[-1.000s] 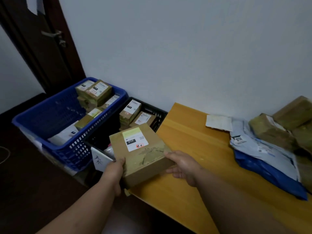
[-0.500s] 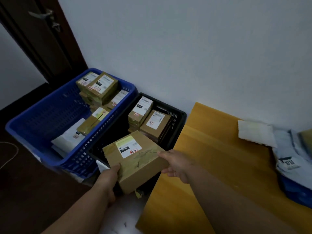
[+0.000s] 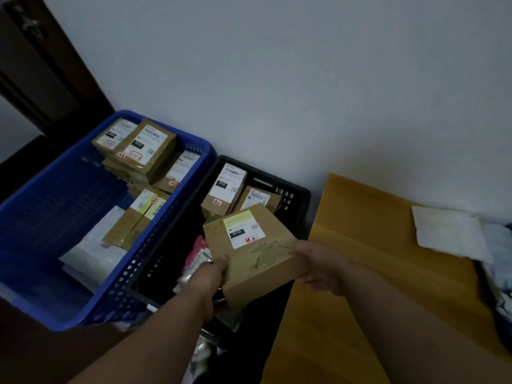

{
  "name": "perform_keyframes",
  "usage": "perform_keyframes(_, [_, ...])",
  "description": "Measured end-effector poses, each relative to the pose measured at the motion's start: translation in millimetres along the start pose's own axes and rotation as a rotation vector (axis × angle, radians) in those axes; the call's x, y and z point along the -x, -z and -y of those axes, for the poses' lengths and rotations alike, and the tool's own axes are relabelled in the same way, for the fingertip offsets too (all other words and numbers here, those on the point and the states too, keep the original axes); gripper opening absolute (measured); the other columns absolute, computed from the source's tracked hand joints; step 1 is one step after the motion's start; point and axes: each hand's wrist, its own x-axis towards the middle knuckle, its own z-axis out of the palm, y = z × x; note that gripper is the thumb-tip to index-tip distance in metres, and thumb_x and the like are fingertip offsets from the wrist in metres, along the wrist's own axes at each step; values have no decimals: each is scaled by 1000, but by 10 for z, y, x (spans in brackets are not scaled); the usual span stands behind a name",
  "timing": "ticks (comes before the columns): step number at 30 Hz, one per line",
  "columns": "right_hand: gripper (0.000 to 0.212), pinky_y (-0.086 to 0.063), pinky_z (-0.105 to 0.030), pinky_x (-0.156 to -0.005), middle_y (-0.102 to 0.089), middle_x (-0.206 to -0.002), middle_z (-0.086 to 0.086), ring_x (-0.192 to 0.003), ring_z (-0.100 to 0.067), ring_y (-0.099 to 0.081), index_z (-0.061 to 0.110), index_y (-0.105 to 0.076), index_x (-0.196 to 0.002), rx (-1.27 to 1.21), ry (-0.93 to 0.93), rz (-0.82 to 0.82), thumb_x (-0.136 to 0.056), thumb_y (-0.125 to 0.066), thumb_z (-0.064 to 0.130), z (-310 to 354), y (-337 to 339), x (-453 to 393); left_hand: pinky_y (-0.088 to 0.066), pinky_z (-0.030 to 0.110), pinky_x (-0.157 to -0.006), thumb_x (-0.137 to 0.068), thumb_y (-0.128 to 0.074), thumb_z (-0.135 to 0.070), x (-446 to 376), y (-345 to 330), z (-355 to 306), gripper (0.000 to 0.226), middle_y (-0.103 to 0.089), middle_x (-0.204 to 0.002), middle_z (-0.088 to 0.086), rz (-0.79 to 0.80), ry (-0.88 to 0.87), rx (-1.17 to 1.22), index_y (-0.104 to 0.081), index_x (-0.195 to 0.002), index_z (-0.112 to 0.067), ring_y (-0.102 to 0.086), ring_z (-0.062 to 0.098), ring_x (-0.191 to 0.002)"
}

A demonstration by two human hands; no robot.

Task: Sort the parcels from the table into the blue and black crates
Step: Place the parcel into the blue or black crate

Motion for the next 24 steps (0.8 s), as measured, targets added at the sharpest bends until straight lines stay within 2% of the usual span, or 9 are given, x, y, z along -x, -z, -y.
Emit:
perform_keyframes(2, [30,-45,-32,-67,-57,-101,-12,-72,-23,-61,18,-48,-121,-27,-44,1,-95,-56,31,0,46,34,-47,33,-62,-99,-52,-37,-119,-70,-112,18,-62,-93,8,33,-3,-47,-56,-98,-19,-59,26,-79])
perform_keyframes(5, [35,-46,-32,-63,-53,-99,-14,-67,-23,-57,14,-48,-124,-105,-125,-1,-95,-57,32,-38,39,58,-49,34,-68,-100,-52,-38,-279,-119,-322,17,-64,-96,6,83,-41,-152,-56,-98,-22,-60,25,-83])
perform_keyframes(10, [38,-47,-31,-60,-54,-108,-16,-69,-24,-59,13,-43,-131,-274,-164,-40,-99,-54,28,30,-196,-148,-52,37,-76,-98,-52,-44,-642,-58,-702,41,-58,-118,9,116,-148,-354,-47,-129,-17,-58,30,-102])
perform_keyframes(12, [34,-46,-32,-59,-56,-110,-15,-68,-24,-59,12,-44,-129,-363,-147,-78,-99,-54,24,95,-333,-279,-53,44,-86,-96,-52,-47,-823,-23,-826,50,-57,-122,10,117,-167,-412,-42,-137,-20,-57,31,-106])
perform_keyframes(15, [28,-47,-32,-60,-59,-103,-14,-70,-25,-59,10,-48,-124,-507,-143,-138,-97,-55,18,145,-496,-486,-54,49,-88,-99,-49,-35,-1016,-32,-970,44,-56,-123,12,171,-170,-444,-39,-140,-23,-58,32,-106])
perform_keyframes(18, [26,-49,-31,-62,-61,-106,-15,-77,-26,-59,8,-51,-122,-609,-145,-196,-98,-55,14,139,-619,-722,-52,50,-92,-97,-45,-19,-1221,-82,-1038,42,-57,-120,12,214,-162,-534,-43,-139,-25,-58,33,-104])
perform_keyframes(19, [24,-49,-31,-62,-61,-107,-15,-79,-26,-59,8,-51,-122,-643,-146,-213,-98,-54,13,126,-660,-804,-52,47,-91,-95,-43,-14,-1291,-98,-1035,44,-58,-118,12,227,-172,-566,-45,-138,-26,-58,32,-103])
perform_keyframes(22, [12,-50,-32,-63,-60,-102,-12,-85,-27,-59,11,-52,-110,-764,-175,-240,-99,-50,8,105,-788,-980,-48,31,-69,-95,-38,-5,-1389,-167,-1046,47,-57,-112,8,248,-155,-616,-46,-133,-32,-56,25,-95])
perform_keyframes(24, [11,-53,-32,-70,-59,-103,-11,-92,-28,-60,11,-54,-106,-845,-184,-261,-99,-49,4,82,-855,-1094,-50,33,-72,-93,-41,-6,-1481,-174,-1040,56,-55,-126,7,247,-148,-630,-41,-140,-36,-56,24,-99])
